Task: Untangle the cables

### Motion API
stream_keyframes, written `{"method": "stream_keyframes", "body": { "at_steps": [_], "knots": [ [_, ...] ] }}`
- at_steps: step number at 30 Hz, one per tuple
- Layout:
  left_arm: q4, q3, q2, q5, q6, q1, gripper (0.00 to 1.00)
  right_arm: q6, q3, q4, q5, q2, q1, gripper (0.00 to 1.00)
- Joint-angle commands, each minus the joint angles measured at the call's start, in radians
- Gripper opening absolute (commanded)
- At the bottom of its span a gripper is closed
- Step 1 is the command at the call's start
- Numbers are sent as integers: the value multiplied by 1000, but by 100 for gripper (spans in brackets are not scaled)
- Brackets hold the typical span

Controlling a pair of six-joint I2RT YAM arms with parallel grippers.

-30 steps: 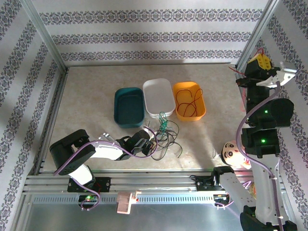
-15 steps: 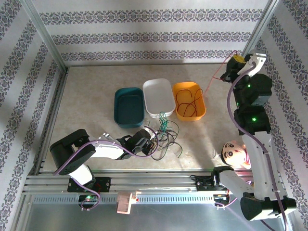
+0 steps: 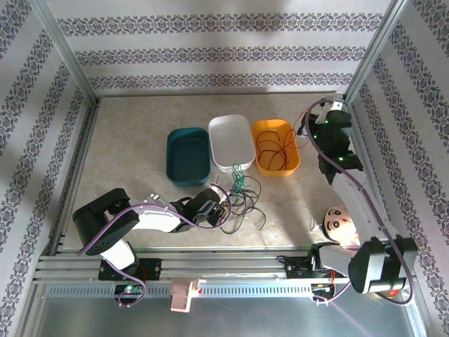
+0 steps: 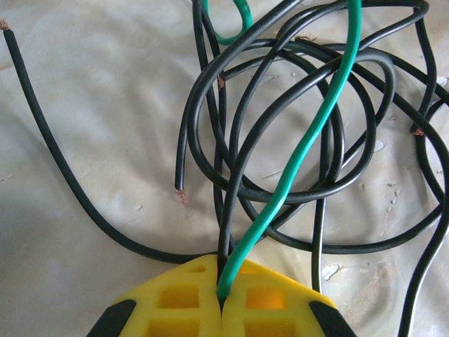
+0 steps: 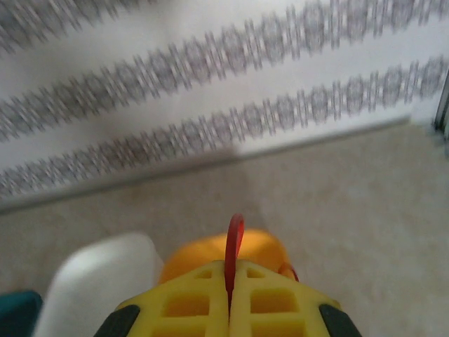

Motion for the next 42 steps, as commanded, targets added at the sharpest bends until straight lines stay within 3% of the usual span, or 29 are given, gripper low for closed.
{"method": "stream_keyframes", "body": {
  "at_steps": [1,6,19,21,22,25,30,35,38,42],
  "knots": [
    [-77,9,25,42,9,10,0,5,-22,13,41,38,42,0],
    [-85,15,13,37,11,10,0,33,-25,19,100,138,71,0],
    [-104,16,-6,33,8,10,0,116,129,69,51,508,71,0],
    [-107,15,-10,30,9,9,0,128,146,66,50,533,72,3],
    [-109,15,-12,28,7,9,0,136,150,68,49,535,73,10],
    [-111,12,-22,25,7,9,0,135,143,71,83,505,84,36],
    [-116,19,-28,26,17,10,0,98,104,68,214,379,104,55],
    [-113,27,-30,29,29,9,0,74,30,33,203,209,109,57],
    [-99,27,-34,35,27,9,0,76,-43,-4,46,109,143,55],
    [-84,28,-35,47,33,8,0,27,-125,-76,-209,51,263,54]
  ]
}}
